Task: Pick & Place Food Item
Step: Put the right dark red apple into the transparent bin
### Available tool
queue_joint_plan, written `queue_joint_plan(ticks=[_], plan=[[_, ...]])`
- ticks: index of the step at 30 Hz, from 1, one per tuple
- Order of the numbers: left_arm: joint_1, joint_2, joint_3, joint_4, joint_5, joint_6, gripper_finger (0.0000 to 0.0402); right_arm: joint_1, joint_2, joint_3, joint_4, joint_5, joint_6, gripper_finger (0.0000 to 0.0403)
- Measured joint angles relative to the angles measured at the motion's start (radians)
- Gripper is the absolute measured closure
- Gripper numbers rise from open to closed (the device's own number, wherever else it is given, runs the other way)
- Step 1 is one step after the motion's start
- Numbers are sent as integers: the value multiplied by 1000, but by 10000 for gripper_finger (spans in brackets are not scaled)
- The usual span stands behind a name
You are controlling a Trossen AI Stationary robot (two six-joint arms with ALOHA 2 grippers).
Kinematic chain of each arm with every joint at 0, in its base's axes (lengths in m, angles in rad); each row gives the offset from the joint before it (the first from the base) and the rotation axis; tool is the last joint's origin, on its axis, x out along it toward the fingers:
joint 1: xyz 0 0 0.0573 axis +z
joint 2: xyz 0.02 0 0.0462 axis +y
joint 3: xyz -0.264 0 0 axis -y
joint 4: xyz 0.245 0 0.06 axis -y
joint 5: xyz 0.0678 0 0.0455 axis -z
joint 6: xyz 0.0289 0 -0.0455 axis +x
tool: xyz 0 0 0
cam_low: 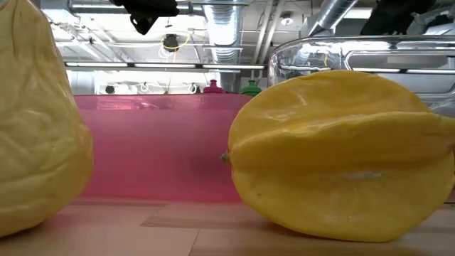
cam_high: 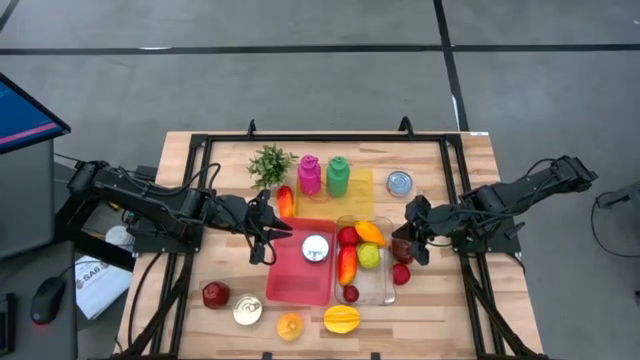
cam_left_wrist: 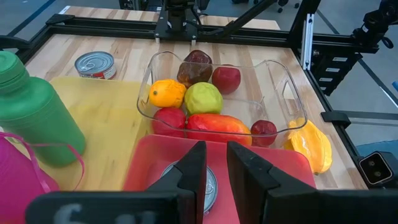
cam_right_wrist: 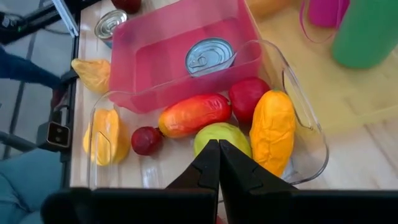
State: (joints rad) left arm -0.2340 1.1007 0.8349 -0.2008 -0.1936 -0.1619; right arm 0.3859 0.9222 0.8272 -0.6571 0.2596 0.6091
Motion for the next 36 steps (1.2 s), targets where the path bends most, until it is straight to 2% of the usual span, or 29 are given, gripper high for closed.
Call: queue_joint_plan(ticks=[4, 8, 19, 23, 30, 36], plan=[[0, 0, 0, 0, 0, 0, 349, 0, 0, 0, 0, 0, -74, 380], [0, 0, 0, 0, 0, 0, 349, 0, 0, 0, 10, 0, -78, 333], [0, 0, 0, 0, 0, 0, 349, 0, 0, 0, 7, 0, -96, 148], [0, 0, 0, 0, 0, 0, 349, 0, 0, 0, 7, 1, -97, 96], [0, 0, 0, 0, 0, 0, 349, 0, 0, 0, -10, 0, -111, 46], [0, 0, 0, 0, 0, 0, 349, 0, 0, 0, -50, 3, -122, 37]])
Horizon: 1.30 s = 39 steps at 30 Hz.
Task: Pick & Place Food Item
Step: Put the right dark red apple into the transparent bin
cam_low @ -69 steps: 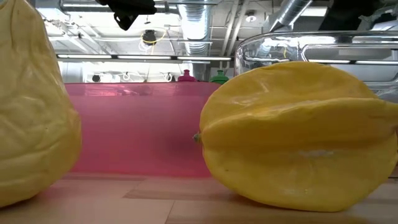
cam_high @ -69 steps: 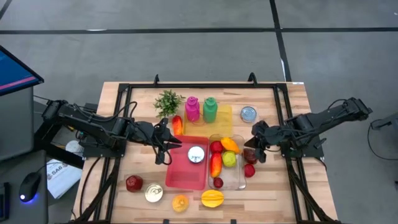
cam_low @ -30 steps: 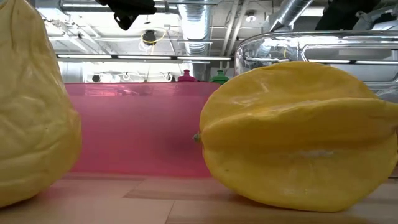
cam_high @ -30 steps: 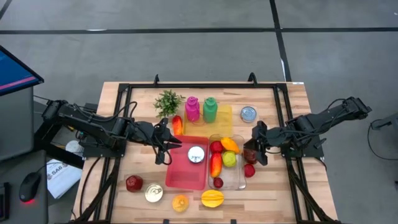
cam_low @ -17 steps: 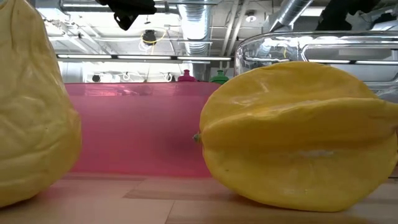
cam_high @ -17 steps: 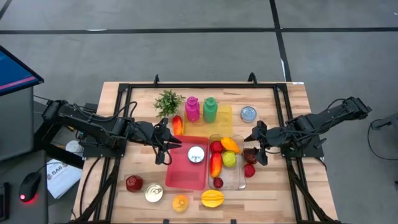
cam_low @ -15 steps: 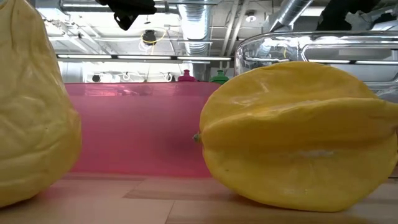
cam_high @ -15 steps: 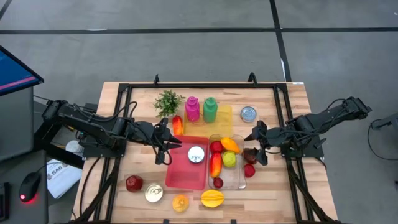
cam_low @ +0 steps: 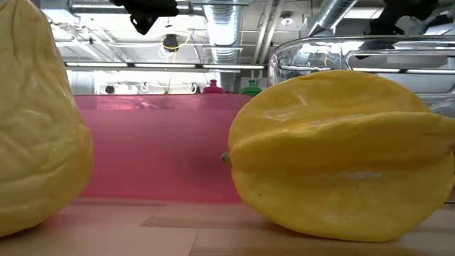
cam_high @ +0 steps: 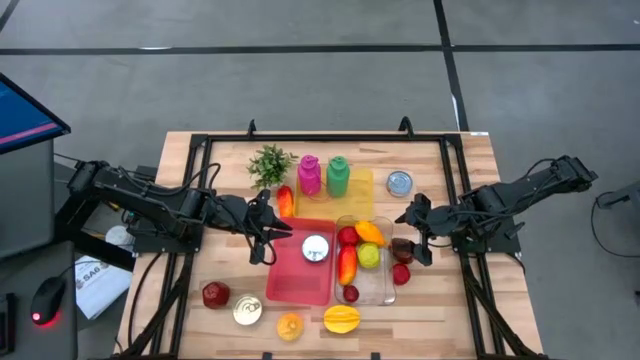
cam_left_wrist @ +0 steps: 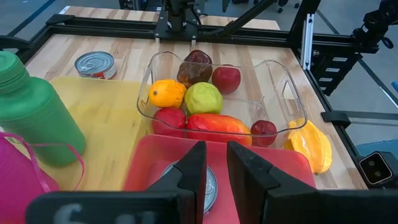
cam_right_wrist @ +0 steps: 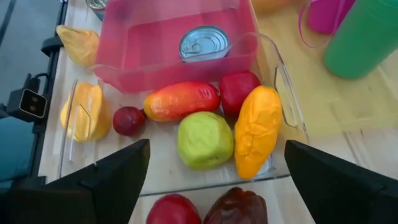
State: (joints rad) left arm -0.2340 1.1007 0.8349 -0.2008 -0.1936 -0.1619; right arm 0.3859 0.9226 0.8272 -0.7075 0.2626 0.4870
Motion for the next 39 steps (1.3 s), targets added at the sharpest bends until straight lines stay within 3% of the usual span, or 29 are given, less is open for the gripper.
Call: queue_joint_plan(ticks=[12, 22, 39], plan=[[0, 0, 0, 0, 0, 0, 349, 0, 0, 0, -111, 0, 6, 37], [0, 0, 0, 0, 0, 0, 349, 0, 23, 0, -256, 0, 141, 37], [0, 0, 0, 0, 0, 0, 349, 47, 299, 0, -307, 31, 199, 37]])
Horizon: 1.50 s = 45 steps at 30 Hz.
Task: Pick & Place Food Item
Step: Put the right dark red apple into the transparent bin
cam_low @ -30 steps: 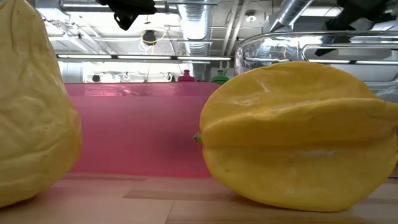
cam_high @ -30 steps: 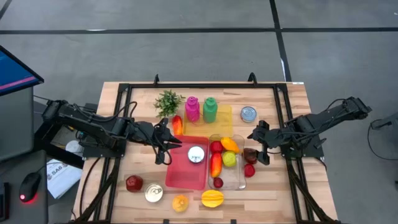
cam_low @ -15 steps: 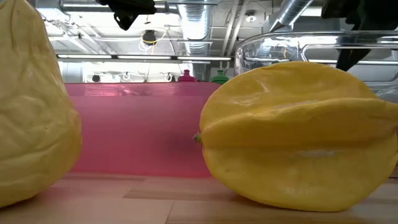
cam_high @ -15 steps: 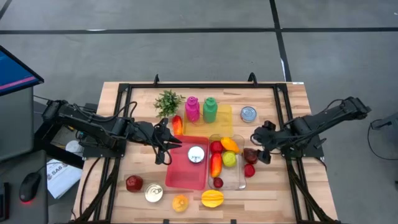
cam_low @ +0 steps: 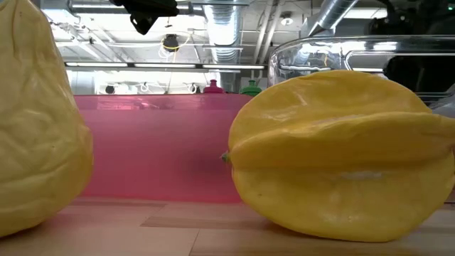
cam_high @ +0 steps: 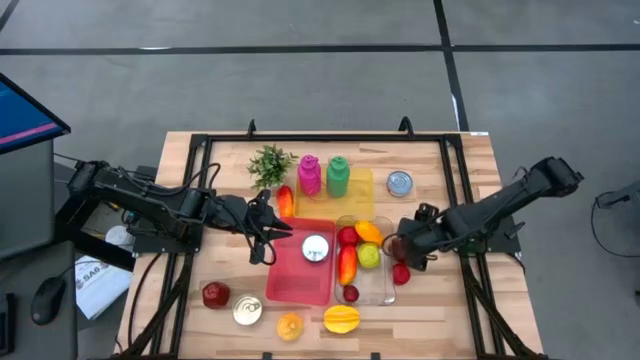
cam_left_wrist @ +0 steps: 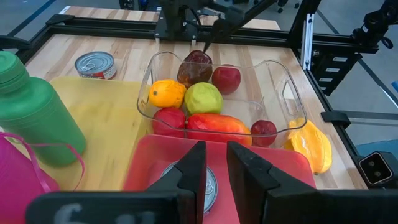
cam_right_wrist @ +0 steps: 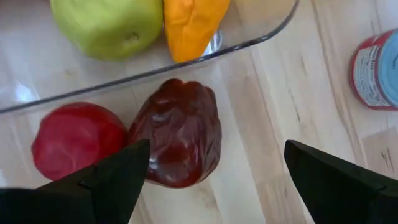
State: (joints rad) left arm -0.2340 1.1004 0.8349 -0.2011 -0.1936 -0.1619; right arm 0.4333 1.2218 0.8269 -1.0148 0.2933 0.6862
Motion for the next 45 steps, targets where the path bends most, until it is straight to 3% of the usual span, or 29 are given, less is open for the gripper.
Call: queue_joint_plan(ticks=[14, 25, 35, 45], plan=[[0, 0, 0, 0, 0, 0, 349, 45, 145, 0, 11, -2, 22, 37], [0, 0, 0, 0, 0, 0, 349, 44, 170, 0, 20, 9, -19, 37], [0, 0, 0, 0, 0, 0, 349, 52, 92, -12, 36, 109, -89, 37], [0, 0, 0, 0, 0, 0, 349, 56, -186, -234, 133, 178, -2, 37]])
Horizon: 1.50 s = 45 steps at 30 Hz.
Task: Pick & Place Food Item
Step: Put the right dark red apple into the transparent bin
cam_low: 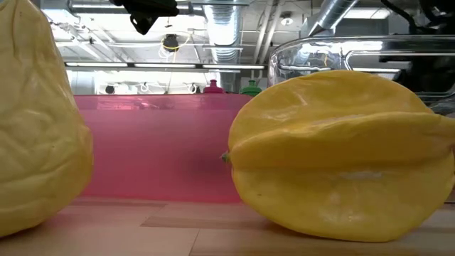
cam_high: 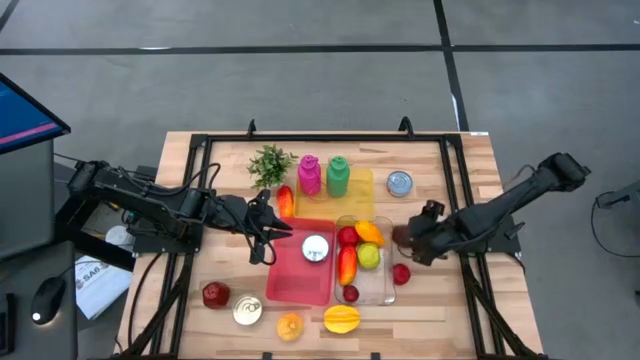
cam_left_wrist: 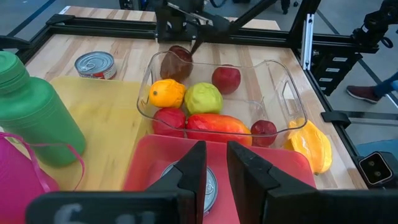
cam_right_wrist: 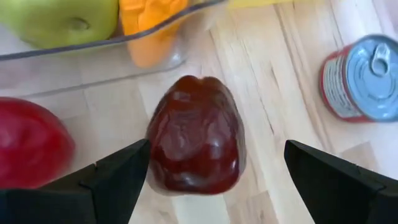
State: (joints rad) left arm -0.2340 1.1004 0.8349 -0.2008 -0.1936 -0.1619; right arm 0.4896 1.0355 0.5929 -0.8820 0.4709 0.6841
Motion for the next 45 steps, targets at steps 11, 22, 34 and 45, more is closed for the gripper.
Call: queue_joint_plan(ticks=[11, 22, 34, 45], plan=[[0, 0, 0, 0, 0, 0, 349, 0, -135, -20, 7, -1, 76, 37], [0, 0, 0, 0, 0, 0, 349, 0, -132, -21, 20, -45, 77, 37], [0, 0, 0, 0, 0, 0, 349, 0, -130, -151, 147, -18, 41, 37], [0, 0, 0, 0, 0, 0, 349, -1, -131, -206, 299, -11, 15, 37]])
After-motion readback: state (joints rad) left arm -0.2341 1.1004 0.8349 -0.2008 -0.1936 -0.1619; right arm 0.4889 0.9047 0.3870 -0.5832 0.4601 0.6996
